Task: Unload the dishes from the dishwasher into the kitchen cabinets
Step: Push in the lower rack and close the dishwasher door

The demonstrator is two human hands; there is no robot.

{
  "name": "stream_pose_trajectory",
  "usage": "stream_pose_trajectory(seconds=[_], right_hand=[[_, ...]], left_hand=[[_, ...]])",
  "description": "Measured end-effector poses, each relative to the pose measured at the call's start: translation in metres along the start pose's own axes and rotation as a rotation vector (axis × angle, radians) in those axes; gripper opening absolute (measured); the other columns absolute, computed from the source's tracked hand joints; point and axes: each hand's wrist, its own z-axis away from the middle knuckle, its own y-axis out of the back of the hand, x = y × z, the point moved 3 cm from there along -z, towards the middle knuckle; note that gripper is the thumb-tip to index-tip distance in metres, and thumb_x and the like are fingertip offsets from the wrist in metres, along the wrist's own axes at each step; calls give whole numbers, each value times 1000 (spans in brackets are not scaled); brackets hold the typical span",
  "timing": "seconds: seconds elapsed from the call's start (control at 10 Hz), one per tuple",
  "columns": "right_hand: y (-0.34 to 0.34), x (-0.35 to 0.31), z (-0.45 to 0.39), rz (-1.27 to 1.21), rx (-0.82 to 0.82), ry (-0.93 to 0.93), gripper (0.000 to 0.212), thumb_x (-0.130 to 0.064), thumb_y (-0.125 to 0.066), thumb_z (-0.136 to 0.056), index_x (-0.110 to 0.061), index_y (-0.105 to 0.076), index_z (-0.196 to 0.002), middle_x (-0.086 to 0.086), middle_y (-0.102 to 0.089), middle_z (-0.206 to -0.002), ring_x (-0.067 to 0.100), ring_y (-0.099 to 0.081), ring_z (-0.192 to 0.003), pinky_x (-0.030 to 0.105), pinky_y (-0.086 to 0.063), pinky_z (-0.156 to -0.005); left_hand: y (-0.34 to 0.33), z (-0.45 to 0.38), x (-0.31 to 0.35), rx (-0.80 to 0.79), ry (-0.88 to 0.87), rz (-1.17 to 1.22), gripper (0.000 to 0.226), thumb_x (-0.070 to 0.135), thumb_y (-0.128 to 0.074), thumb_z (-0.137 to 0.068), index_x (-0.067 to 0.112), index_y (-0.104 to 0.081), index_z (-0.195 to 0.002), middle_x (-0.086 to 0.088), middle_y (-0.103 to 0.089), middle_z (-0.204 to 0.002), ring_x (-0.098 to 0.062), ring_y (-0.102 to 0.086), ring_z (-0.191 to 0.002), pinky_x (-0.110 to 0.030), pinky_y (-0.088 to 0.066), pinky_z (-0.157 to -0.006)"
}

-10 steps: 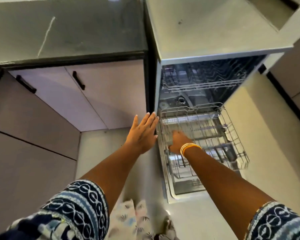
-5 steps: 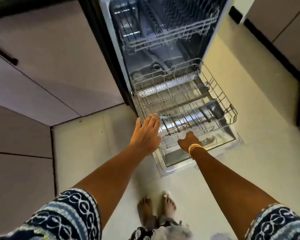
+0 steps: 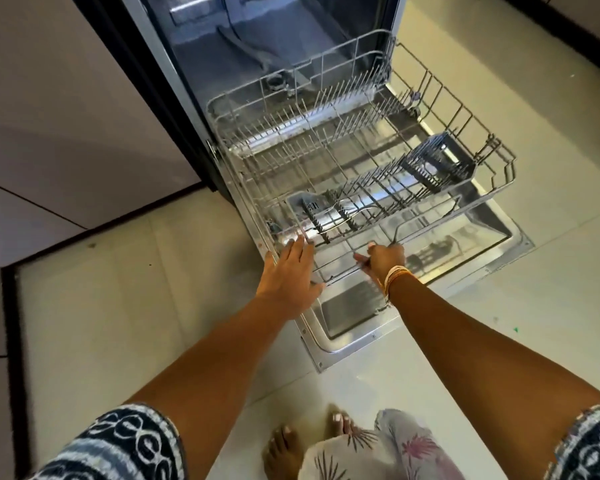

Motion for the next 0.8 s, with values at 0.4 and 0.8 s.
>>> stream_pose_trajectory(seconds=[0.4,0.8], right_hand=[[-90,-61,-50,53,-175,33,24,-2,-40,-99,-1,-40,-122,10,-52,-72,18,-59,-50,26,-52,-48],[-204,-133,-109,309,-246,174,38,-11,-46,-96,7,-47,-129,25,-59,-124,28,-67,-87,30,-55,-62]], left_hand=[[8,-81,-51,19,134,112,76,37,-48,-96,14,-2,-153,-15,-28,-152,-31,-21,-142,-40,-28,-113],[75,-179,-131,11,268,-82,61,30,-39,-101,24,-7,-153,-15,-41,-147,-33,-26,-141,-44,-39,-102]])
